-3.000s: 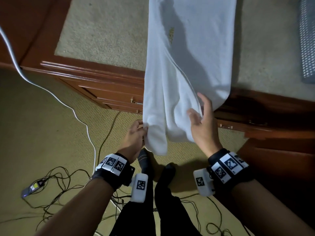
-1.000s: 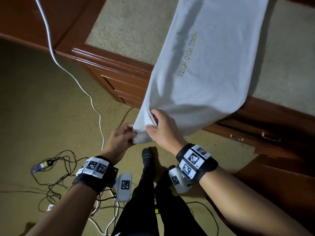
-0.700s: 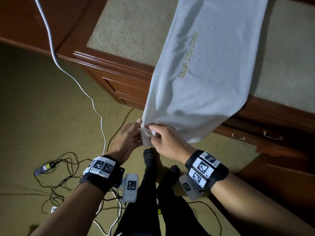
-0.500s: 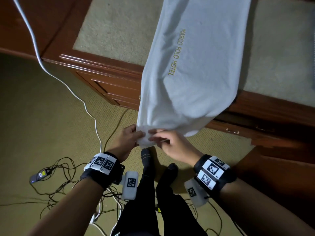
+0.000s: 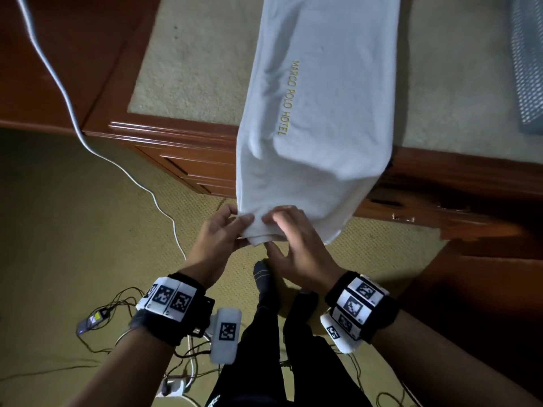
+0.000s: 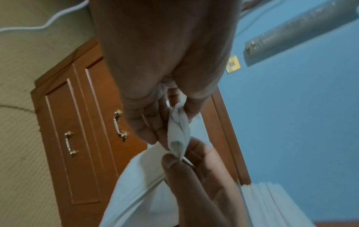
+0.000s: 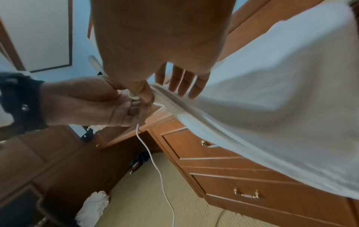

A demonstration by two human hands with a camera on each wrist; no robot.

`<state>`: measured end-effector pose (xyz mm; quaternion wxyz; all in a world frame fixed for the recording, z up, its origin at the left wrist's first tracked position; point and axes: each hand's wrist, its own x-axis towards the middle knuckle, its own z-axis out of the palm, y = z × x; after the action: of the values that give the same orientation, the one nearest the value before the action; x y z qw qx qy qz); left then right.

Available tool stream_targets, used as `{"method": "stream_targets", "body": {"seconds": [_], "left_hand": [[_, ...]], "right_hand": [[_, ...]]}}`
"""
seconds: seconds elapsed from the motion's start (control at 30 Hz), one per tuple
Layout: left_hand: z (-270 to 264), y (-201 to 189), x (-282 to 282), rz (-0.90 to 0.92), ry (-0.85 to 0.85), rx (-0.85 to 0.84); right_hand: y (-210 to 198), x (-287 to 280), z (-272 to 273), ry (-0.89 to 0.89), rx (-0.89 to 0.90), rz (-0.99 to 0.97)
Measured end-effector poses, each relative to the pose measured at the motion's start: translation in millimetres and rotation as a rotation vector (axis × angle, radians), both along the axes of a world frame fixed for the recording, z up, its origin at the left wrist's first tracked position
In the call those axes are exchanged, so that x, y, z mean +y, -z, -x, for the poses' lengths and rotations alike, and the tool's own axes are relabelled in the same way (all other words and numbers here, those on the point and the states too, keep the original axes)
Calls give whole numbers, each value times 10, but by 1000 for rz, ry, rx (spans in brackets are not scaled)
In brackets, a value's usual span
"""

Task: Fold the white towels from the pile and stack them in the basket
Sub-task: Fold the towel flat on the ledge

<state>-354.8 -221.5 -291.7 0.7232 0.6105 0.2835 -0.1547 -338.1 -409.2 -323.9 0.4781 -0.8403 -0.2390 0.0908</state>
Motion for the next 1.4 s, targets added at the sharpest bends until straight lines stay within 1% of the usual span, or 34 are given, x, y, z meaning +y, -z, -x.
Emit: {"method": "stream_targets", "body": {"seconds": [0.07, 0.13, 0.3, 0.4, 0.5, 0.63, 0.7, 0.77, 0.83, 0.93, 1.0, 1.1, 1.2, 1.3, 1.4], "left_hand": [[-32, -68, 1, 46, -8, 19], [-42, -117, -9, 65, 1, 32], [-31, -218, -69, 50, 40, 24], [-37, -274, -95, 27, 29, 38], [-41, -310, -107, -10, 39, 33], [-63, -318, -57, -87, 62, 6], [-49, -320, -70, -78, 48, -14], [-25, -344, -110, -23, 30, -25], [-6, -373, -129, 61, -4, -28], [-6, -386, -84, 165, -63, -19], [7, -351, -33, 169, -61, -3], [58, -245, 87, 152, -90, 20], [109, -99, 219, 106, -132, 54], [158, 106, 303, -10, -86, 100], [189, 346, 351, -153, -4, 111]], "right_hand": [[-54, -5, -11, -20, 36, -17], [-104, -14, -17, -11, 22, -16], [-166, 51, -10, 151, -120, 20], [-189, 101, -11, 167, -220, 132], [-139, 104, -29, 176, -268, 140], [-41, 39, -74, 166, -236, 79], [-20, 18, -101, 172, -285, 85], [54, -6, -141, 185, -301, 112], [212, -66, -161, 212, -246, 156], [438, -221, -146, 250, -167, 291], [571, -352, -148, 306, -109, 326], [742, -628, -172, 443, -14, 355], [855, -996, -120, 567, 72, 431], [858, -1267, 14, 583, 97, 460], [754, -1396, 161, 645, 204, 379]]}}
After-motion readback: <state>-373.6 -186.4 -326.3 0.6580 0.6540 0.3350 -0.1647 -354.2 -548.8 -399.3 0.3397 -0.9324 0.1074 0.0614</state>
